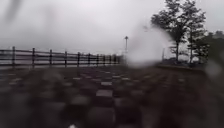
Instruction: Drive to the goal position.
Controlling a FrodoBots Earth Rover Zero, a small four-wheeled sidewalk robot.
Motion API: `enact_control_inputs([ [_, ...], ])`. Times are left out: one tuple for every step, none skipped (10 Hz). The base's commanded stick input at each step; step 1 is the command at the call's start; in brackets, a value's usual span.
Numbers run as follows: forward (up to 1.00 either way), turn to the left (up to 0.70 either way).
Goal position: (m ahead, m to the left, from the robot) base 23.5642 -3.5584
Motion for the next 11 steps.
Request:
enact_control_inputs([
  [1.0,-0.14],
  [1.0,-0.13],
  [1.0,-0.37],
  [1.0,-0.12],
  [1.0,-0.04],
  [1.0,-0.35],
  [1.0,-0.4],
  [1.0,-0.12],
  [1.0,-0.17],
  [1.0,-0.31],
  [1.0,-0.13],
])
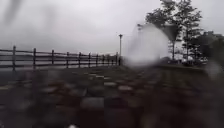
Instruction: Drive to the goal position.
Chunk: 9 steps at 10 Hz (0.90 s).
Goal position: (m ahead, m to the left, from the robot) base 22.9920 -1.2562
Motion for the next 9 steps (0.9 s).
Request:
enact_control_inputs([
  [1.0,-0.27],
  [1.0,-0.24],
  [1.0,-0.06],
  [1.0,-0.24],
  [1.0,-0.32],
  [1.0,-0.06],
  [1.0,0.0],
  [1.0,0.0],
  [1.0,0.0],
])
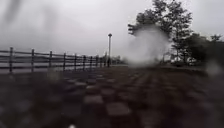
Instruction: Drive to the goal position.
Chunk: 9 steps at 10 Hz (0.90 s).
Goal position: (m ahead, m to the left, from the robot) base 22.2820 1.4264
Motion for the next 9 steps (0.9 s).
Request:
enact_control_inputs([
  [1.0,0.0],
  [1.0,0.0],
  [1.0,0.0],
  [1.0,0.0],
  [1.0,0.0],
  [1.0,0.0],
  [1.0,0.0],
  [1.0,-0.02],
  [1.0,-0.39],
])
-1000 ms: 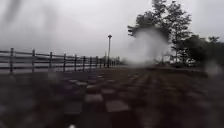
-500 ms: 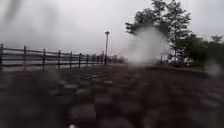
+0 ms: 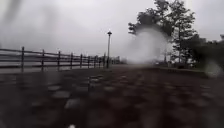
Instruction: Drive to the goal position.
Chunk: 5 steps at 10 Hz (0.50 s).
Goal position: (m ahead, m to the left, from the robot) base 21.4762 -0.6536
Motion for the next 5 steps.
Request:
enact_control_inputs([
  [1.0,-0.4],
  [1.0,-0.4],
  [1.0,-0.34],
  [1.0,-0.13],
  [1.0,0.0],
])
